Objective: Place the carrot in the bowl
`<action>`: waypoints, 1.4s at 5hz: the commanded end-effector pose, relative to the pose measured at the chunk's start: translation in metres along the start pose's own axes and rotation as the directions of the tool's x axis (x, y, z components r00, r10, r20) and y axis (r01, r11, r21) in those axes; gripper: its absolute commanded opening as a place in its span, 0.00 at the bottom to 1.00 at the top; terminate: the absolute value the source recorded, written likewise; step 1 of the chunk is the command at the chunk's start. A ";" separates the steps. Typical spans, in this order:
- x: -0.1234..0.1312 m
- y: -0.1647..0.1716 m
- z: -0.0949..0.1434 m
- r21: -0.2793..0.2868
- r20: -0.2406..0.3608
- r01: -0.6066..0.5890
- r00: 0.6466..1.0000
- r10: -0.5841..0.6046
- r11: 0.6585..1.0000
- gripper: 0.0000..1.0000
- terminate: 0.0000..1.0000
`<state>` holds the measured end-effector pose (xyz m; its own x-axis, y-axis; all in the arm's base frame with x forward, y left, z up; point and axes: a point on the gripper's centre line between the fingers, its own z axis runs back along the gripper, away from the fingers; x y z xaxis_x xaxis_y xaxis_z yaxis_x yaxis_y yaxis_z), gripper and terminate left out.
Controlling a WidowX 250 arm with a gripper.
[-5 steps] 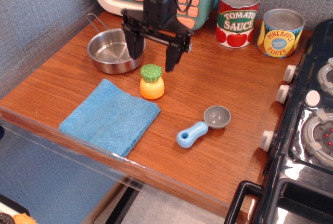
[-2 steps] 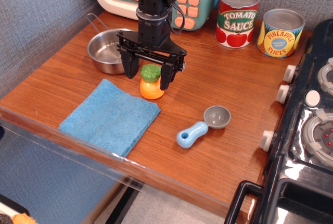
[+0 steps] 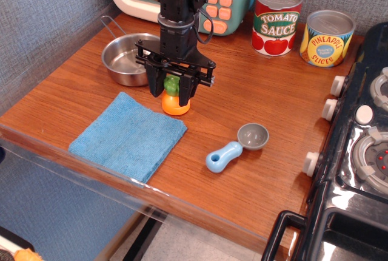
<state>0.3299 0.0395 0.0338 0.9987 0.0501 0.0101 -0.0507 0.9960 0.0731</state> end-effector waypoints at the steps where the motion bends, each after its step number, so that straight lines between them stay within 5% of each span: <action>1: 0.021 0.006 0.056 -0.067 0.150 -0.003 0.989 0.013 0.998 0.00 0.00; 2: 0.035 0.029 0.081 -0.070 0.206 -0.064 0.976 0.077 0.995 0.00 0.00; 3: 0.033 0.067 0.076 -0.042 0.185 -0.173 0.967 0.178 0.984 0.00 0.00; 5: 0.031 0.103 0.053 -0.011 0.134 -0.300 0.945 0.298 0.954 0.00 0.00; 7: 0.048 0.101 0.027 -0.030 0.088 -0.308 0.947 0.309 0.951 0.00 0.00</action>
<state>0.3691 0.1408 0.0470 0.9337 0.3521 0.0651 -0.3548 0.9343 0.0356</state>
